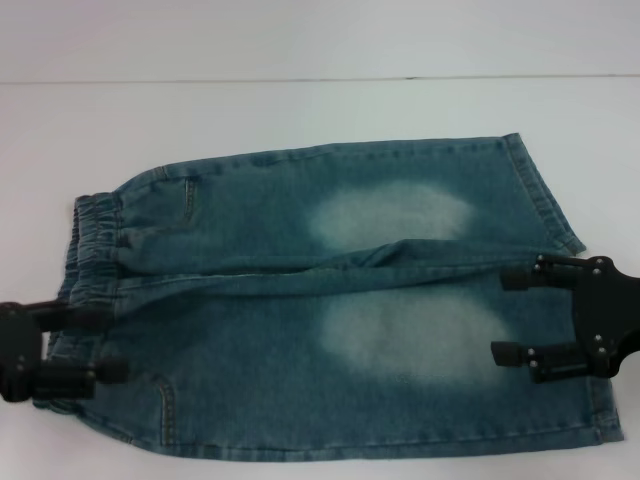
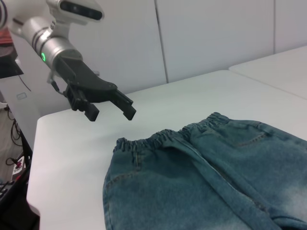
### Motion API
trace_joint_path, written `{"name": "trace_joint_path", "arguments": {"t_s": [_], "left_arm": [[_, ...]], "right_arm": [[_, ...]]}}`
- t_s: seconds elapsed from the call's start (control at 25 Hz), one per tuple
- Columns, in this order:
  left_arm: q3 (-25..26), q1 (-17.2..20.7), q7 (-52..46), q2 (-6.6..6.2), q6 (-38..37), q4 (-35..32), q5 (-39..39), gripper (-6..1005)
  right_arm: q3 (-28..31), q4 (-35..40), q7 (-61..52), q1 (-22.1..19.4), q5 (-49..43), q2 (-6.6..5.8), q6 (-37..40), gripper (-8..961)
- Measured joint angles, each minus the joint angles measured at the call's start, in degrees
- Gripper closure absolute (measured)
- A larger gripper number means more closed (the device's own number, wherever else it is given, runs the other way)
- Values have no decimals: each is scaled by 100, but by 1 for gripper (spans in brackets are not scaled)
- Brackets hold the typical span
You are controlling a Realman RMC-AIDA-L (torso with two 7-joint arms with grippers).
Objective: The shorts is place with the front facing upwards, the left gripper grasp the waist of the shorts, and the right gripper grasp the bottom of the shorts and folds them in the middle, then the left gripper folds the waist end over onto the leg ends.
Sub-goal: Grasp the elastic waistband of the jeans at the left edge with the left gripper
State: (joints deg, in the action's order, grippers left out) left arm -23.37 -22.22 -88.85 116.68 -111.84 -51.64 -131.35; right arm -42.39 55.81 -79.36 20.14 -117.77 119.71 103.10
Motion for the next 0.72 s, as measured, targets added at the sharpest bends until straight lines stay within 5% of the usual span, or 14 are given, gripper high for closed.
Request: {"name": "trace_joint_path", "arguments": {"t_s": [0.32, 0.72], "left_arm": [[-256, -23, -1169, 58, 29, -1325, -799, 124], [-719, -178, -1576, 127, 803, -1351, -1807, 138]], "right_arm": [[6, -24, 81, 12, 0, 8, -121, 18], [5, -205, 166, 83, 0, 4, -337, 19]]}}
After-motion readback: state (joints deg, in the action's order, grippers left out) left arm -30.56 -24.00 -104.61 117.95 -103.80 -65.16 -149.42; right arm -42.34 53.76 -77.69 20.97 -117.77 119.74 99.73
